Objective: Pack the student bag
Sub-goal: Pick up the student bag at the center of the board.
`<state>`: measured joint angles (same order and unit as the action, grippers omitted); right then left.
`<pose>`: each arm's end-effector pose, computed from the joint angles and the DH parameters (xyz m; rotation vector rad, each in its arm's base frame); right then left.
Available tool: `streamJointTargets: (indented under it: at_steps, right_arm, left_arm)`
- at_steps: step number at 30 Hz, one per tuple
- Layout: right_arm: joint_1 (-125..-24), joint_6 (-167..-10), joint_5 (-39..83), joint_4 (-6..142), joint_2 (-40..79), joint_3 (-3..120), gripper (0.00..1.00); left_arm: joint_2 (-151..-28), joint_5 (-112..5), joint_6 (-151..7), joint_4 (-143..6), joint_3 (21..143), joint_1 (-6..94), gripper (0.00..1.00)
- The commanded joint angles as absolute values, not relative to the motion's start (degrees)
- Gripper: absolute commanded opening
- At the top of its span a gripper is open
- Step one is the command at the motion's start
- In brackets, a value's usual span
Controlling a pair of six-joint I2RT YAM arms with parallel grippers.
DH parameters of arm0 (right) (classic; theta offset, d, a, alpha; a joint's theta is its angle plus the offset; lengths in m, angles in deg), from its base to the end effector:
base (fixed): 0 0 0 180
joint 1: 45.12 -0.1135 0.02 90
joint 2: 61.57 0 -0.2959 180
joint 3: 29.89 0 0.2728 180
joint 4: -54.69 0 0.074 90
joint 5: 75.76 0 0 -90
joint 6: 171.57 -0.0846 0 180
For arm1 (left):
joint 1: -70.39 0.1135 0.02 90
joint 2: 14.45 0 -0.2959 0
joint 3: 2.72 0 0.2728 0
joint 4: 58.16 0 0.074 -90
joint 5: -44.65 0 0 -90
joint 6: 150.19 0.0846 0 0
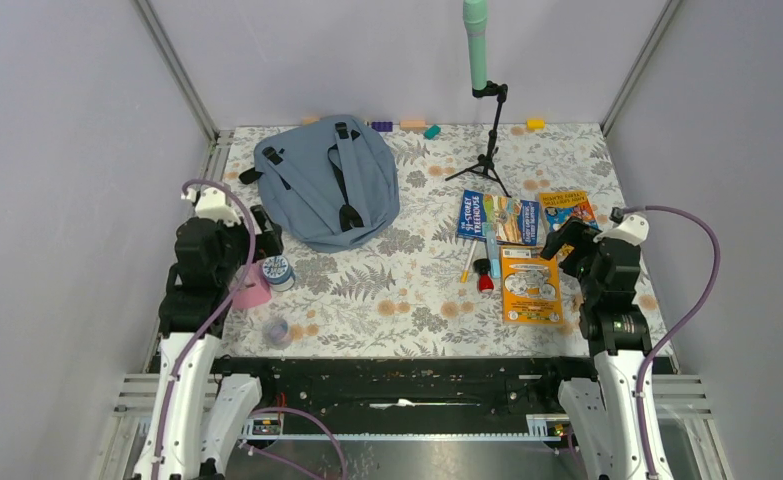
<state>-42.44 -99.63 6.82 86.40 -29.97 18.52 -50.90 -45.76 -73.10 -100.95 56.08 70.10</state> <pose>0.1810 -0.0194 0.3068 0.4184 1.7807 0.0705 0.1829 -0.0015 0.3376 -0.2074 1.9197 -0.1610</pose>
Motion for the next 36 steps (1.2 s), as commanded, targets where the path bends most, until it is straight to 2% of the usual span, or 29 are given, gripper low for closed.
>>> streamJointTargets:
  at_steps: [1, 6, 9, 14, 24, 36]
  right_arm:
    - [-42.66, -98.47, 12.73, 85.12, -27.65, 19.83, 1.0]
    - [-42.62, -97.85, 18.85, 85.14, -24.41, 20.85, 1.0]
    - [-42.65, -97.66, 19.17, 85.01, -24.25, 20.76, 1.0]
    - [-42.61, -97.51, 18.81, 84.82, -25.22, 20.45, 1.0]
    - [-42.66, -97.52, 18.91, 84.55, -25.91, 19.92, 1.0]
    - [-42.66, -97.82, 18.29, 84.35, -26.02, 19.4, 1.0]
  left_arm:
    - [-55.57, -54.5, -71.55, -98.99, 62.0, 68.27, 0.99]
    - [-67.31, -55.3, -67.29, -101.28, 66.95, 56.88, 0.99]
    - [-74.66, -47.84, -62.71, -104.89, 71.33, 47.03, 0.99]
    - [-85.32, -29.0, -57.09, -106.06, 73.82, 32.9, 0.99]
    - [-108.67, -22.27, -55.49, -104.69, 81.62, 30.08, 0.99]
    - [-118.77, -17.1, -54.43, -100.58, 82.31, 30.05, 0.99]
